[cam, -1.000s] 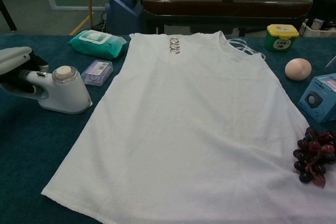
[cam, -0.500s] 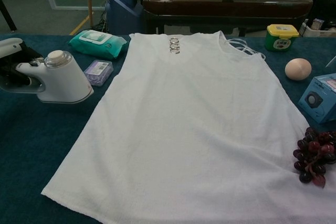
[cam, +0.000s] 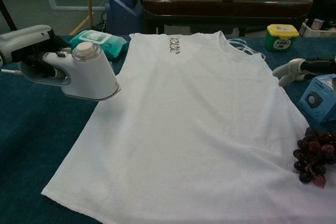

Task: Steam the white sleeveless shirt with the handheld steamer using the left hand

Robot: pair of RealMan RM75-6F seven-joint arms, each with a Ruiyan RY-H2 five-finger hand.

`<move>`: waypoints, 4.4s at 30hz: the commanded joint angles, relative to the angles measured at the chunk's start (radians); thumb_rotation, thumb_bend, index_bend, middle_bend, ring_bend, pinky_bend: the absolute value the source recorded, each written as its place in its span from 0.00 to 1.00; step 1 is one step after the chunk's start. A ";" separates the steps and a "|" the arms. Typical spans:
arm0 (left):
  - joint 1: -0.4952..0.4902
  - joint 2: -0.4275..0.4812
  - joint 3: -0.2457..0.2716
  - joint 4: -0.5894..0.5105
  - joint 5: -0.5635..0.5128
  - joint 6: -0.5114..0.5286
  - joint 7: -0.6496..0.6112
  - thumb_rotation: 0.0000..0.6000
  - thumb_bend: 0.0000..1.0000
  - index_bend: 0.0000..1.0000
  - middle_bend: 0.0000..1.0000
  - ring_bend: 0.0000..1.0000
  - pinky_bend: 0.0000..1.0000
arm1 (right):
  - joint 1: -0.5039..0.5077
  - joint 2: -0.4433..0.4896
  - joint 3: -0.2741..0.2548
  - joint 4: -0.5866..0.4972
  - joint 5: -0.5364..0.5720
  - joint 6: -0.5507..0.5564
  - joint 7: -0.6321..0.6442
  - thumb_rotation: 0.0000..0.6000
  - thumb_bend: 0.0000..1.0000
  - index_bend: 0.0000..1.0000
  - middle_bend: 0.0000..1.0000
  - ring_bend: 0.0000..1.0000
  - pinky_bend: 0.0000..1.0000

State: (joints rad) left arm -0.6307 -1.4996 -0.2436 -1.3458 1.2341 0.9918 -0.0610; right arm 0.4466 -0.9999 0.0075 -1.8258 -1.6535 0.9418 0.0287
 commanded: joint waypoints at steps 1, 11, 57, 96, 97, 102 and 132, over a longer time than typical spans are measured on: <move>-0.034 -0.032 -0.018 -0.009 -0.032 -0.018 0.044 1.00 0.23 0.87 0.84 0.71 0.67 | 0.056 -0.022 0.008 -0.023 0.036 -0.075 0.005 1.00 1.00 0.01 0.16 0.06 0.14; -0.116 -0.148 -0.036 0.062 -0.081 -0.042 0.149 1.00 0.23 0.87 0.84 0.71 0.67 | 0.149 -0.059 0.027 -0.035 0.161 -0.220 -0.027 1.00 1.00 0.01 0.16 0.06 0.12; -0.305 -0.431 -0.053 0.436 -0.095 -0.124 0.231 1.00 0.23 0.87 0.84 0.71 0.67 | 0.344 -0.307 -0.019 0.108 0.402 -0.394 -0.087 1.00 0.57 0.01 0.16 0.00 0.00; -0.211 -0.294 -0.016 0.320 -0.037 -0.060 0.171 1.00 0.23 0.87 0.83 0.70 0.67 | 0.349 -0.370 -0.030 0.143 0.401 -0.336 -0.097 1.00 0.70 0.00 0.00 0.00 0.00; -0.210 -0.291 -0.015 0.302 -0.039 -0.059 0.179 1.00 0.23 0.87 0.83 0.70 0.67 | 0.350 -0.373 -0.030 0.145 0.402 -0.338 -0.098 1.00 0.70 0.00 0.00 0.00 0.00; -0.213 -0.299 -0.009 0.257 -0.049 -0.066 0.207 1.00 0.23 0.87 0.83 0.70 0.67 | 0.355 -0.383 -0.034 0.151 0.411 -0.339 -0.117 1.00 0.70 0.00 0.00 0.00 0.00; -0.273 -0.443 -0.025 0.600 -0.034 -0.118 0.141 1.00 0.23 0.87 0.83 0.70 0.67 | 0.354 -0.376 -0.063 0.117 0.468 -0.311 -0.200 1.00 0.80 0.00 0.00 0.00 0.00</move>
State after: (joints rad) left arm -0.8983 -1.9354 -0.2651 -0.7648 1.1986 0.8773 0.0878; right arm 0.8007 -1.3755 -0.0549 -1.7084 -1.1859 0.6300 -0.1709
